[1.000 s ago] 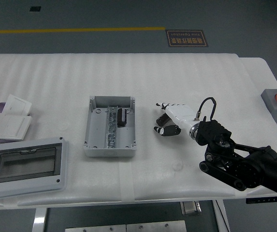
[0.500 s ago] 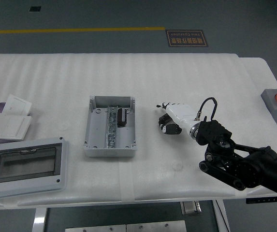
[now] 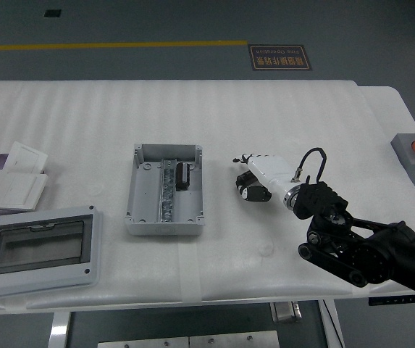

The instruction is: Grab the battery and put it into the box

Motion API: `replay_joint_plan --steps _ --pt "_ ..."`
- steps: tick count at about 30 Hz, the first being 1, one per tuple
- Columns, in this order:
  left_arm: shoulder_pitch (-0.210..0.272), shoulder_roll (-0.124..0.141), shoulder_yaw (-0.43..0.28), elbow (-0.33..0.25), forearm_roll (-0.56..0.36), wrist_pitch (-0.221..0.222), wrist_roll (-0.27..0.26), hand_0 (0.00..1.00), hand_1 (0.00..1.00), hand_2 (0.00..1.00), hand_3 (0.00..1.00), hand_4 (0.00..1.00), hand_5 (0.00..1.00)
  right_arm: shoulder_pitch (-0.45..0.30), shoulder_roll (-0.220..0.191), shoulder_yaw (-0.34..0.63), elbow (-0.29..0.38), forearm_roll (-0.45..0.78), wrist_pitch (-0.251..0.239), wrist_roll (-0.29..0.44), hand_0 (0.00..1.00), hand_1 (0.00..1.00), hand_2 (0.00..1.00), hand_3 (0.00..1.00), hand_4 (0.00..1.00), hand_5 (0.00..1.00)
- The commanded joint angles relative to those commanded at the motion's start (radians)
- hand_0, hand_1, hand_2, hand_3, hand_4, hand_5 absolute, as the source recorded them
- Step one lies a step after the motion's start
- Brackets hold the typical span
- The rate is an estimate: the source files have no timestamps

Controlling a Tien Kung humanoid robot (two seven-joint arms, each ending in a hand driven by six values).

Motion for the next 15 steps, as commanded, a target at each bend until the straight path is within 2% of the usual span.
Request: replay_joint_plan --steps 1,6,7,15 --pt "0.000 0.000 0.000 0.000 0.000 0.000 0.000 0.648 0.668 0.553 0.576 0.502 0.576 0.000 0.000 0.000 0.001 0.000 -0.002 0.001 0.454 0.719 0.788 0.800 0.439 0.250" --pt "0.000 0.000 -0.002 0.000 0.002 0.001 -0.001 0.648 0.668 0.553 0.576 0.502 0.576 -0.002 -0.003 0.004 0.015 0.006 -0.020 0.011 0.454 0.719 0.788 0.800 0.439 0.250" --pt "0.000 0.000 -0.003 0.000 0.003 0.001 -0.001 0.648 0.668 0.558 0.579 0.503 0.575 -0.002 -0.004 0.006 0.020 0.010 -0.023 0.014 0.424 0.706 0.779 0.781 0.408 0.233" --pt "0.000 -0.001 -0.008 0.001 0.008 0.003 -0.002 0.649 0.668 0.563 0.580 0.504 0.575 -0.008 -0.004 0.022 0.062 0.058 -0.062 0.043 0.413 0.699 0.773 0.768 0.402 0.252"
